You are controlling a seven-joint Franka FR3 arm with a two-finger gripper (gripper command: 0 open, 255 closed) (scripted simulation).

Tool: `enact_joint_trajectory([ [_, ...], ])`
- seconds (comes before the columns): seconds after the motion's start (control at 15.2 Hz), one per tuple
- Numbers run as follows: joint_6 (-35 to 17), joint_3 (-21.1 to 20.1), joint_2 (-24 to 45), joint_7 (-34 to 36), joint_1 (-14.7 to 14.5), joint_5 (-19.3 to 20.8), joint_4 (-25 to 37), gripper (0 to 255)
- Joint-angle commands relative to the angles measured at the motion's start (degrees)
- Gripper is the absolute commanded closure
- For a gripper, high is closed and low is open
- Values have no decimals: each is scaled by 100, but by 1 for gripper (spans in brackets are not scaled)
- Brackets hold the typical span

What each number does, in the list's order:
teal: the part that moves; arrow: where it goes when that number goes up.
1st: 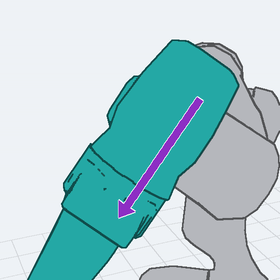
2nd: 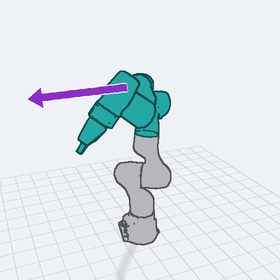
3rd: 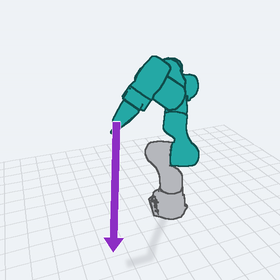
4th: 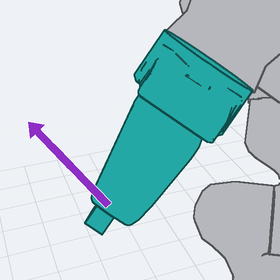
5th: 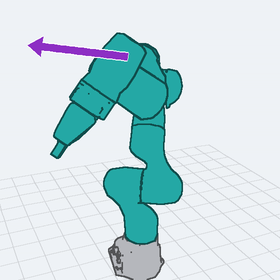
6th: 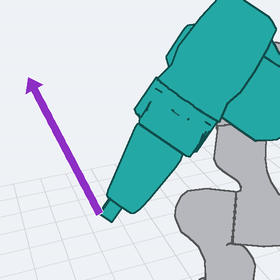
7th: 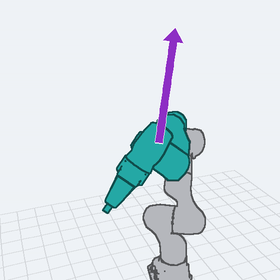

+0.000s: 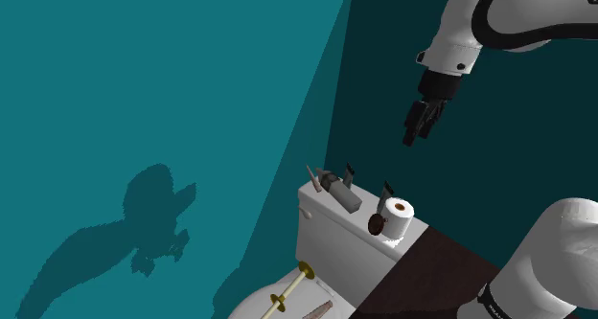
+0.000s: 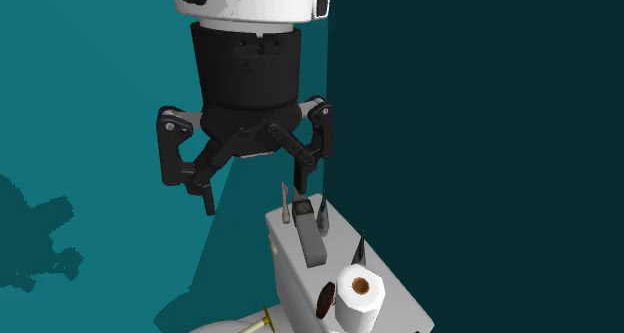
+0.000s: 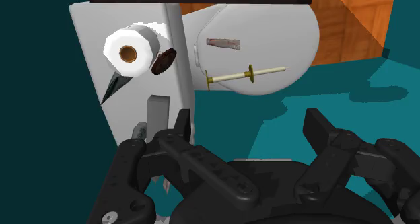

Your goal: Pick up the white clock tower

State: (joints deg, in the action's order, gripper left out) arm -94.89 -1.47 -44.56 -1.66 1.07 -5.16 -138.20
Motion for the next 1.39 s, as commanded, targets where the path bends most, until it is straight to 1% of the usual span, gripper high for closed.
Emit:
enact_joint_trajectory([
  [0.0,0,0,0,0,0,0,0,0],
  [0.33,-1005,176,632,-327,78,134,-330,0],
  [0.66,-2000,352,1463,-645,148,221,-448,0],
  [0.99,-2933,530,2449,-965,190,243,-345,0],
  [1.32,-3743,691,3530,-1314,215,164,-27,0],
])
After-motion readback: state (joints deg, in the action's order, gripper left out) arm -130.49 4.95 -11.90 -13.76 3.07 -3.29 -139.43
